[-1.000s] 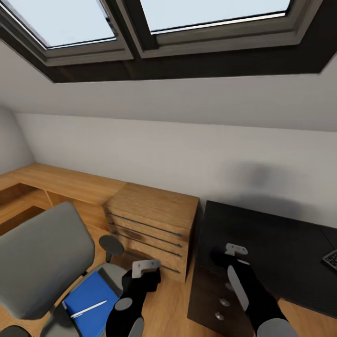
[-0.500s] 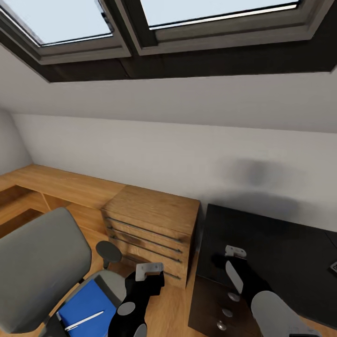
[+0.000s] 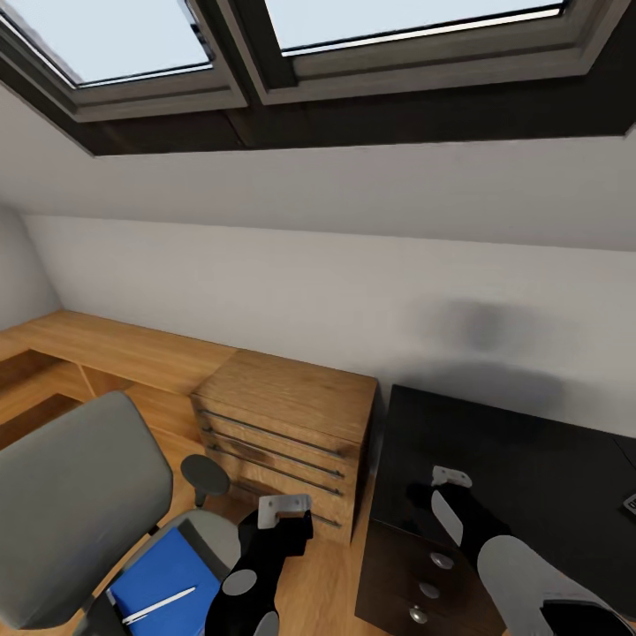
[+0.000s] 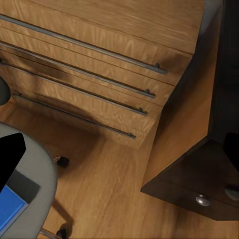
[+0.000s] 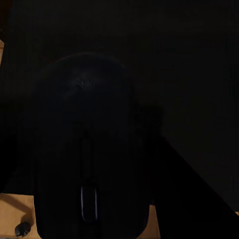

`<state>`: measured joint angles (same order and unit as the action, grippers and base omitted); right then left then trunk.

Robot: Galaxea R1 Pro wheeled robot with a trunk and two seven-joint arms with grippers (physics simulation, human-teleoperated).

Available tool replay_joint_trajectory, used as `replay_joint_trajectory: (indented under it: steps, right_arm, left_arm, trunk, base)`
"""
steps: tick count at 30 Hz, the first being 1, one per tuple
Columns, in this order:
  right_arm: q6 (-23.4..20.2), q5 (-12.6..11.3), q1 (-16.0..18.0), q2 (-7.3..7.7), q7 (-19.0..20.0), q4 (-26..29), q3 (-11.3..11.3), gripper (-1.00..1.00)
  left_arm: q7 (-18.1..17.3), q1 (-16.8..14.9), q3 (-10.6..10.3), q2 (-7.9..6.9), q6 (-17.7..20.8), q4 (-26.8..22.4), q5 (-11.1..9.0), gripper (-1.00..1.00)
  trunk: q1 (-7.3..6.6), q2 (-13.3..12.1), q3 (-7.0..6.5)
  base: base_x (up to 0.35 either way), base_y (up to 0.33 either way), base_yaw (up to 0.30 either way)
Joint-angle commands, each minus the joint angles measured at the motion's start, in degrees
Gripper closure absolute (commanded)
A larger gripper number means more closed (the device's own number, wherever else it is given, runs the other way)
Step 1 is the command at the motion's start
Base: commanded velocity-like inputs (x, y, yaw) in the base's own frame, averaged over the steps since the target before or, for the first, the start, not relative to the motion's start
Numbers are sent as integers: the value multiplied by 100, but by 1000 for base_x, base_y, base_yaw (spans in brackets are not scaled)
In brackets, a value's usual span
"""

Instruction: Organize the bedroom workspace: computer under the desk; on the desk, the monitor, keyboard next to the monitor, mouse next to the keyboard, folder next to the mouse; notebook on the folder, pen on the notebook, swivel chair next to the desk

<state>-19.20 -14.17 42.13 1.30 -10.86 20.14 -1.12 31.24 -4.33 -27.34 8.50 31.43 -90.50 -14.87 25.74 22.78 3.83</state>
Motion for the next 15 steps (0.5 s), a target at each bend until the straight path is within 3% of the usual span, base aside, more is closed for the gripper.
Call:
replay_joint_trajectory:
  steps: [1, 6, 15]
  right_arm:
    - [-25, -49, 4, -2, -13, 12, -11, 100]
    - [-23, -50, 5, -4, -13, 15, -11, 100]
    - [-23, -58, 5, -22, -13, 16, -11, 100]
  left_arm:
    - [58, -7, -12, 0, 12, -12, -60, -100]
    - [58, -7, -13, 3, 12, -21, -60, -100]
    - [58, -7, -9, 3, 12, -20, -60, -100]
  trunk:
    - [4, 13, 13]
    - [4, 13, 13]
    - [202, 374, 175]
  base:
    - [0, 0, 0]
    - [0, 0, 0]
    - [0, 0, 0]
